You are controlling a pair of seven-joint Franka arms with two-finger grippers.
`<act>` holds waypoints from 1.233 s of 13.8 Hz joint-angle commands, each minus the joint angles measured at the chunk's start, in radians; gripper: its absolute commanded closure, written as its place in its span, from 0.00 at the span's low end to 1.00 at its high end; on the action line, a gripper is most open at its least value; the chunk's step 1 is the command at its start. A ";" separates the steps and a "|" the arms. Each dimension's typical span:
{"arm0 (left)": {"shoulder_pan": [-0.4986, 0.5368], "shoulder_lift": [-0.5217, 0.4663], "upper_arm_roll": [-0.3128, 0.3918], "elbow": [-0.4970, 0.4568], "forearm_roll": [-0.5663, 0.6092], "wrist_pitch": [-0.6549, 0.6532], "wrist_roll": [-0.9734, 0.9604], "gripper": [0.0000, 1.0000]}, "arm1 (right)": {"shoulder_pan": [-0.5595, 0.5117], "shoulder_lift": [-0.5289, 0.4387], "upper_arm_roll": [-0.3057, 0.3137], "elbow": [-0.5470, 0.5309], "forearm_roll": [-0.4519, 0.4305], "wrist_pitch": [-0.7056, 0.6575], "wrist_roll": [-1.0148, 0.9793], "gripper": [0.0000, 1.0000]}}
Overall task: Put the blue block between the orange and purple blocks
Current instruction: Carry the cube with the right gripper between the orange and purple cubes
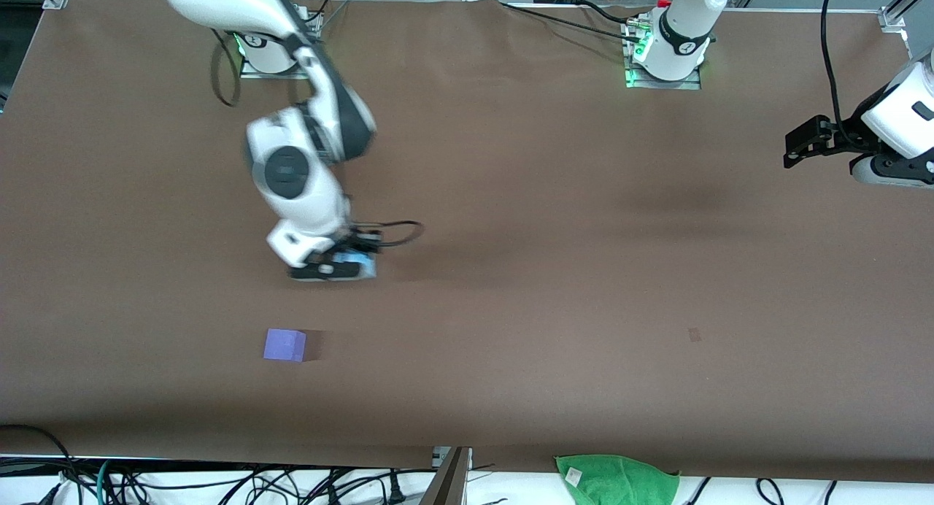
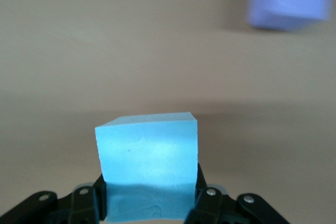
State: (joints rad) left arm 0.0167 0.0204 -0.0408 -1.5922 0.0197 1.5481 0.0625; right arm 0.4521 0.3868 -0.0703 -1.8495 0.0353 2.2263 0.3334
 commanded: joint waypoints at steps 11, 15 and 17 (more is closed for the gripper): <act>0.014 -0.005 -0.005 0.004 -0.012 -0.006 0.003 0.00 | -0.056 -0.045 -0.046 -0.436 0.018 0.435 -0.086 0.82; 0.017 -0.005 -0.004 0.003 -0.012 -0.006 0.002 0.00 | -0.078 0.001 -0.046 -0.432 0.018 0.499 -0.085 0.60; 0.017 -0.005 -0.005 0.004 -0.012 -0.006 0.002 0.00 | -0.087 0.003 -0.045 -0.427 0.018 0.503 -0.076 0.05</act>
State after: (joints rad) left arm 0.0256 0.0204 -0.0407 -1.5922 0.0197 1.5480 0.0624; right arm 0.3854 0.3632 -0.1180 -2.2778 0.0386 2.6948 0.2605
